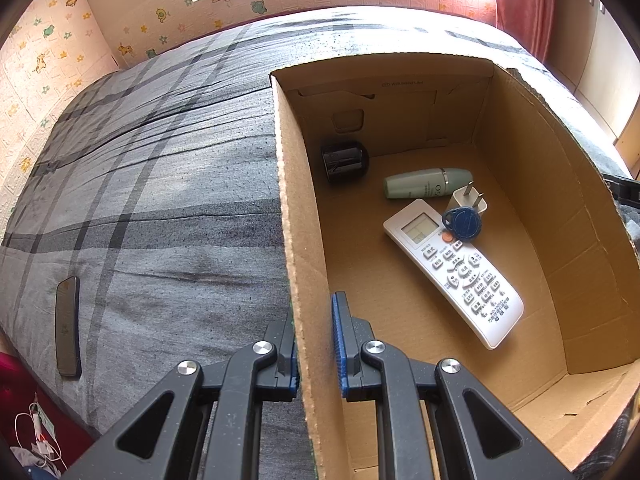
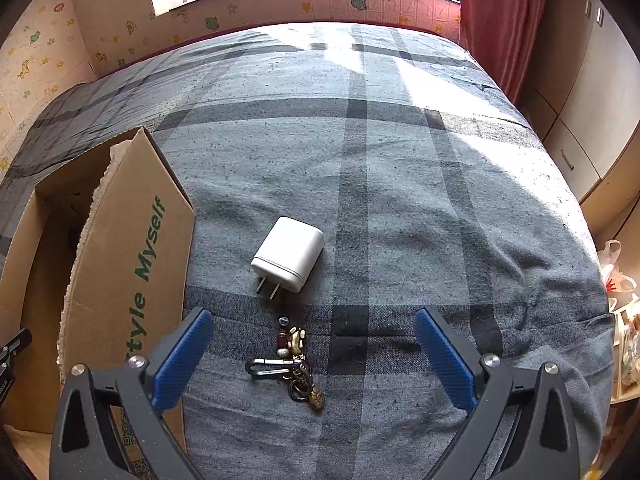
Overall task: Organize rigid objects
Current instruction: 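Withdraw the open right tool from the box toward the white charger cube, then close the right tool on the white charger cube and lift it, then carry the white charger cube into the box with the right tool and release it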
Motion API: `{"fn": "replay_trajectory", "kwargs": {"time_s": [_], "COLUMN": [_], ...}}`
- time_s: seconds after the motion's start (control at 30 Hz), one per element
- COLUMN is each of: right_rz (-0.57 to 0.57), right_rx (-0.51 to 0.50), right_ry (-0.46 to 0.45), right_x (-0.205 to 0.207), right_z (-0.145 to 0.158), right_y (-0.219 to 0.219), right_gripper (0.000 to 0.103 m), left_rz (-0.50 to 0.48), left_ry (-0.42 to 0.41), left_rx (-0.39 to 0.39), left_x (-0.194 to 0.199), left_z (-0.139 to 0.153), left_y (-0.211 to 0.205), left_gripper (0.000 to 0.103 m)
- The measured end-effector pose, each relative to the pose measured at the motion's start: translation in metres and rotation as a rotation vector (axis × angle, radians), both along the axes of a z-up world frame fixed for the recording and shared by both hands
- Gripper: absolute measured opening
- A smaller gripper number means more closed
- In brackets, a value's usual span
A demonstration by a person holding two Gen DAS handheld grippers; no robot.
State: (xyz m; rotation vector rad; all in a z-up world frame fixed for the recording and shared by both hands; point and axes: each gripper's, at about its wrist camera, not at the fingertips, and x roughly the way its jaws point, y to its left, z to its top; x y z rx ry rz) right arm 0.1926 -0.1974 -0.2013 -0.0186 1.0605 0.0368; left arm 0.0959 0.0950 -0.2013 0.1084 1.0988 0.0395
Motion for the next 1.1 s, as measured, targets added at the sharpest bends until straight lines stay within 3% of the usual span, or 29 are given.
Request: {"fn": "replay_trajectory", "kwargs": {"time_s": [0.53,0.73,0.83,0.87,0.9,0.93,1.1], "right_rz": [-0.034,-0.057,-0.059,-0.055,-0.054,-0.057,-0.045], "right_rx": [-0.003,-0.007,-0.021,-0.018,-0.015,-0.026,-0.014], "right_ry": [0.112,0.149,0.164,0.166,0.166,0.166,0.165], "right_x": [0.074,0.088,0.092,0.092,0.092,0.091,0.089], "right_z": [-0.049,-0.062,-0.067,-0.067,-0.067,-0.066,-0.061], "right_y": [0.005,0.009,0.013,0.015,0.017,0.018,0.022], "right_gripper": [0.102,0.096,0.087,0.076,0.058,0.051,0.048], "left_rz": [-0.004,-0.003,-0.002,-0.001,-0.001,0.0,0.001], "left_ry": [0.004,0.005,0.006,0.007,0.006,0.006,0.006], "left_rx": [0.021,0.017,0.015,0.012,0.009,0.008,0.004], "left_x": [0.001,0.0,0.001,0.001,0.001,0.001,0.001], "left_z": [0.0,0.001,0.0,0.0,0.0,0.001,0.001], "left_y": [-0.005,-0.003,-0.003,-0.002,-0.002,-0.001,0.0], "left_gripper": [0.014,0.014,0.014,0.014,0.014,0.014,0.014]}}
